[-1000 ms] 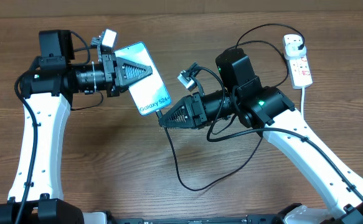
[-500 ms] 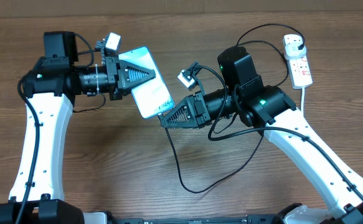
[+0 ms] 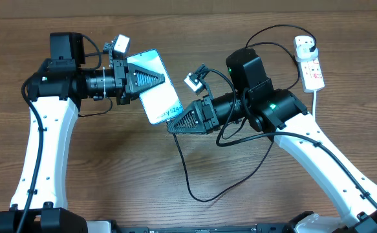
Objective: Plug charger to phone and switch on socket
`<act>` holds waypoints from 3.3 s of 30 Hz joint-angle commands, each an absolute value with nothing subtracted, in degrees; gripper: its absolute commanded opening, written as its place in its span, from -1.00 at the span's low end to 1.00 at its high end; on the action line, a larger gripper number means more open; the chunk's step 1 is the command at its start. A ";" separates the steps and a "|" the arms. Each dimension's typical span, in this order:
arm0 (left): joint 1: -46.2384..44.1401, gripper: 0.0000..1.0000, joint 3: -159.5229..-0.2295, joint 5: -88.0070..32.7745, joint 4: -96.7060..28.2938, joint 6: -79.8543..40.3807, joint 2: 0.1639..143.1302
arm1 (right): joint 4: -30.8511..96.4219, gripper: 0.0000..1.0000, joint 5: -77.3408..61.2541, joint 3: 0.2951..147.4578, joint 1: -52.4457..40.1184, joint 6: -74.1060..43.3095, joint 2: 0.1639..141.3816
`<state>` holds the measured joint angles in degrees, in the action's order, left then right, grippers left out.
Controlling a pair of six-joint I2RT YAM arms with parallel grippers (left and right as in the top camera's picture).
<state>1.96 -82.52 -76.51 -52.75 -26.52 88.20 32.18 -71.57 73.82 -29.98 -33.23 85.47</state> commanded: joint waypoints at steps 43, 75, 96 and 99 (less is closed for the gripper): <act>-0.45 -0.92 -82.65 -81.95 -58.78 -18.83 87.53 | 28.38 -0.93 -72.62 74.98 -29.50 -33.23 85.54; -0.84 -0.92 -82.65 -82.24 -59.68 -18.81 87.53 | 27.44 -0.93 -70.61 74.98 -29.50 -35.05 85.89; 0.12 -0.92 -82.65 -76.97 -56.99 -20.95 87.53 | 27.53 0.99 -69.14 74.98 -29.50 -35.16 85.89; 1.13 -0.92 -82.65 -72.47 -56.29 -21.26 87.55 | 29.54 1.00 -64.99 74.98 -29.50 -35.14 85.89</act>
<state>-0.21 -82.48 -75.77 -56.97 -20.80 88.20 28.25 -70.13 73.91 -29.65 -35.66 85.78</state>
